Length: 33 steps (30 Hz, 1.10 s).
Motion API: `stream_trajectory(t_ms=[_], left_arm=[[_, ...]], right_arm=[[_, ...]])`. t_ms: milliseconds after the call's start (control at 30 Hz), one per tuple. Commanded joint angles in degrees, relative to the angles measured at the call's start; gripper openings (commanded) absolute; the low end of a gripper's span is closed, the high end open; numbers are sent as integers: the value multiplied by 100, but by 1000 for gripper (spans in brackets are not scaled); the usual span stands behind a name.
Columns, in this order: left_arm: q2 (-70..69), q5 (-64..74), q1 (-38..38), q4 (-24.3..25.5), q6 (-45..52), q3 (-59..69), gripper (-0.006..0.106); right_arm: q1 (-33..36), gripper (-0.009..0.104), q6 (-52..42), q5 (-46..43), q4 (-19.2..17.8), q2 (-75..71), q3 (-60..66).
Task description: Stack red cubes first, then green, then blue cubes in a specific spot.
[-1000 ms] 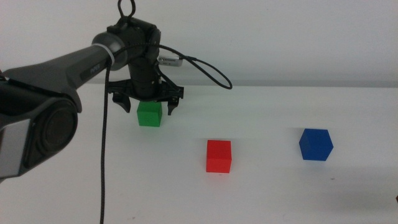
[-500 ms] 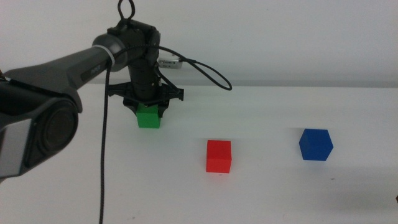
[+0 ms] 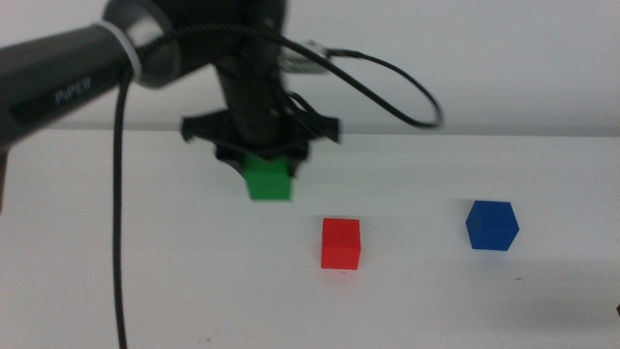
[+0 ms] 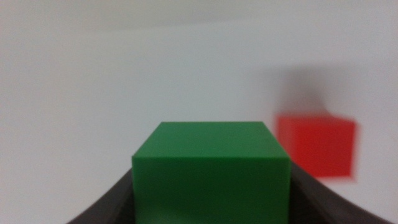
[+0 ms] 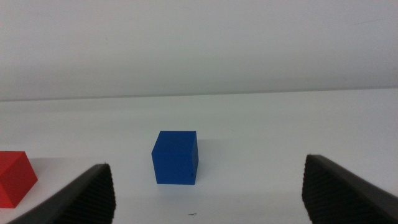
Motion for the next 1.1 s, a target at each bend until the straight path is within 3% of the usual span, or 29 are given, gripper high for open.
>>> stream_trajectory(t_ms=[0, 200, 467, 1067], left_arm=[[-97, 514, -369, -19, -512, 142, 0], [289, 502, -914, 7, -882, -193, 0], [974, 514, -972, -254, -1057, -793, 0], [1287, 118, -983, -225, -1210, -814, 0]], right_arm=[[-50, 80, -41, -16, -17, -226, 244], [-50, 80, -41, -16, -17, -226, 244], [-50, 80, -41, -16, -17, -226, 244], [-50, 80, -41, -16, -17, -226, 244]])
